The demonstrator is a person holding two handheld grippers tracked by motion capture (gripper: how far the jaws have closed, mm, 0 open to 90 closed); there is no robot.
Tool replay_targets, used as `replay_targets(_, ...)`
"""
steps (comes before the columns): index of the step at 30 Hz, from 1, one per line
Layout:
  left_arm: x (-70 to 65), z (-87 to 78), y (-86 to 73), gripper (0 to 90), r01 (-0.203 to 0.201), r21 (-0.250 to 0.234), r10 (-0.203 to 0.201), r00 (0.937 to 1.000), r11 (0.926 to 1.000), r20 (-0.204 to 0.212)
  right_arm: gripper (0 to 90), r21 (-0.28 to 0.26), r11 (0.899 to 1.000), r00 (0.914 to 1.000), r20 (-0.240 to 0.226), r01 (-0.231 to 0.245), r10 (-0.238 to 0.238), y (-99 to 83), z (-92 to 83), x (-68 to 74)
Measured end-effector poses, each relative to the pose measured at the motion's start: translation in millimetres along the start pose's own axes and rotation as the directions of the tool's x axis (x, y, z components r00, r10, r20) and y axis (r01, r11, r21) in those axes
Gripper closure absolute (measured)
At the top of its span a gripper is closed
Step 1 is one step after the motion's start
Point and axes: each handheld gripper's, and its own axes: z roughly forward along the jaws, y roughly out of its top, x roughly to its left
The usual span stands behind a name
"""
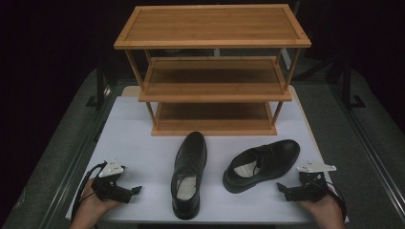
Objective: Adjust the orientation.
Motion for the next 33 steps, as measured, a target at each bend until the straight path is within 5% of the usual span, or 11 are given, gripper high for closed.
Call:
replay_targets(12,0.3,0.2,-0.5,0.0,0.001,0.000,-0.001,1.0000,1.0000,0.002,1.1,0.011,1.000,1.0000,-0.003,0.006,-0.006,1.4,-1.7,-0.5)
replay_targets(22,0.4,0.4,-0.5,0.0,0.002,0.000,-0.002,1.0000,1.0000,0.002,46.9,-0.046,0.996,0.9968,0.020,-0.077,0.078,7.9,-22.6,-19.4)
replay_targets(27,0.4,0.4,-0.6,0.0,0.002,0.001,-0.002,1.0000,1.0000,0.002,89.6,-0.057,0.994,0.9936,0.064,-0.089,0.093,15.1,-25.0,-32.6)
replay_targets(33,0.5,0.4,-0.6,0.0,0.002,0.001,-0.002,1.0000,1.0000,0.002,89.8,-0.043,0.990,0.9882,0.069,-0.134,0.137,22.5,-13.6,-51.8)
